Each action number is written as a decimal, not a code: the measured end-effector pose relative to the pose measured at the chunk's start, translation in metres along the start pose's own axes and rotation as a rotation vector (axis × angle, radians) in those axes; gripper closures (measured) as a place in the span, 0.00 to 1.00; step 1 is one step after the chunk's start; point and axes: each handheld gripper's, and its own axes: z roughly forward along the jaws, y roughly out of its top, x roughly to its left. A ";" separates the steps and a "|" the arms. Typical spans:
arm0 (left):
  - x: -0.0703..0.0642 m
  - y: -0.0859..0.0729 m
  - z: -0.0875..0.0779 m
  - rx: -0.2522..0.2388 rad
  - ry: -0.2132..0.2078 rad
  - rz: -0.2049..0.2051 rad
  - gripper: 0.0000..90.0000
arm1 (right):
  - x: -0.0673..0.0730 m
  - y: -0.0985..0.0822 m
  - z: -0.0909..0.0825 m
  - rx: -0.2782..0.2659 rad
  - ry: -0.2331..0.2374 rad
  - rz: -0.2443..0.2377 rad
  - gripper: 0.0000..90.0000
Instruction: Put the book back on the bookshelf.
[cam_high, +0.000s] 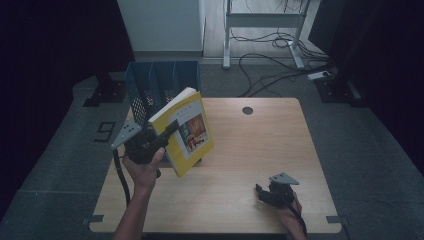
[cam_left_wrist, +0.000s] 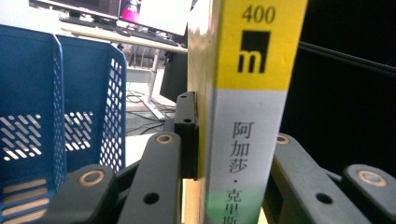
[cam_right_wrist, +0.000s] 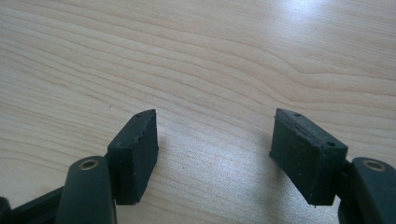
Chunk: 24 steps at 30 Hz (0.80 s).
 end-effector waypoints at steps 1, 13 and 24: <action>0.000 0.001 0.000 -0.001 0.003 -0.001 0.84 | 0.000 0.000 0.000 0.000 -0.001 -0.002 0.35; 0.009 0.004 0.001 -0.014 0.039 -0.006 0.84 | 0.000 0.000 0.000 0.002 -0.002 -0.003 0.35; 0.016 0.009 0.001 -0.024 0.071 -0.002 0.84 | 0.000 0.000 0.000 0.001 -0.004 -0.006 0.35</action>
